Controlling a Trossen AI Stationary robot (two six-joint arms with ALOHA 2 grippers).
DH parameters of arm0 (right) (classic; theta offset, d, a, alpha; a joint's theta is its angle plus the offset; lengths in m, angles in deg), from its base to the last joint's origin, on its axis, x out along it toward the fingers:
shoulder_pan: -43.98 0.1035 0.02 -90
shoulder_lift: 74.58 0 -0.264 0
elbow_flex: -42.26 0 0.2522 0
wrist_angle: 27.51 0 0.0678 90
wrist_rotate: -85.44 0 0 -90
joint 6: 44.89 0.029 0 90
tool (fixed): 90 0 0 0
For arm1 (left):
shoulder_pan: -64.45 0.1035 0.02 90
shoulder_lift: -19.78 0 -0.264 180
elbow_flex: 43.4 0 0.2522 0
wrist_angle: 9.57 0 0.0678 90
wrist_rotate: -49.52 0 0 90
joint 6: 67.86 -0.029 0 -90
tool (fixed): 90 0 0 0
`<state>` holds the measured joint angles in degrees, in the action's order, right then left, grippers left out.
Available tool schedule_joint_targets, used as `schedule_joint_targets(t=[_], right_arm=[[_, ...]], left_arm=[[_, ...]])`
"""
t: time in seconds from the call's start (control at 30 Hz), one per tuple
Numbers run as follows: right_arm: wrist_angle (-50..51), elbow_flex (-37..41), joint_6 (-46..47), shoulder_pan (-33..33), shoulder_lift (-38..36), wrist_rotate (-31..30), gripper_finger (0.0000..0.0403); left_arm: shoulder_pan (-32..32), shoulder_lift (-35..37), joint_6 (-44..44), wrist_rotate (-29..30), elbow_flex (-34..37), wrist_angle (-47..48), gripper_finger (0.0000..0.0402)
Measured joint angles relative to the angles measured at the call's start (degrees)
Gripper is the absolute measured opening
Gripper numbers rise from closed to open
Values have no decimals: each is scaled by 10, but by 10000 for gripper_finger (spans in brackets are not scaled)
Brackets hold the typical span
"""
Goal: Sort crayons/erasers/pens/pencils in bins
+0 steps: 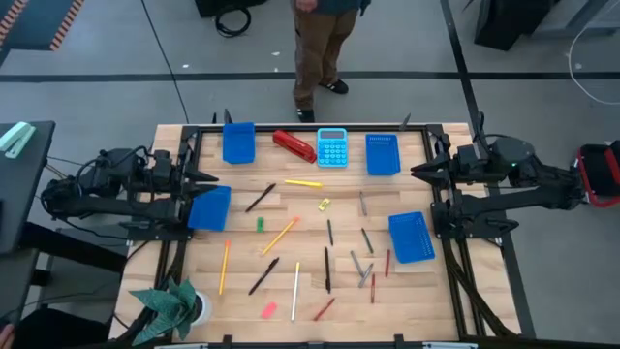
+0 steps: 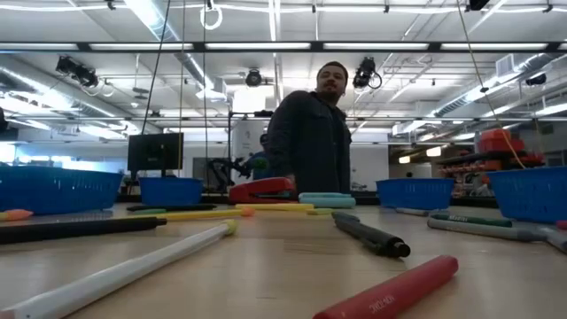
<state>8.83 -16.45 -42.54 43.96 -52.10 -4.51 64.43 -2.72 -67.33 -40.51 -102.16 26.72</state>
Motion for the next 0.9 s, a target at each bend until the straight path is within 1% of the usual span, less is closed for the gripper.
schedule_joint_targets(t=[0.9], right_arm=[[0, 0, 0, 0, 0, 0, 55]], left_arm=[[0, 0, 0, 0, 0, 0, 80]])
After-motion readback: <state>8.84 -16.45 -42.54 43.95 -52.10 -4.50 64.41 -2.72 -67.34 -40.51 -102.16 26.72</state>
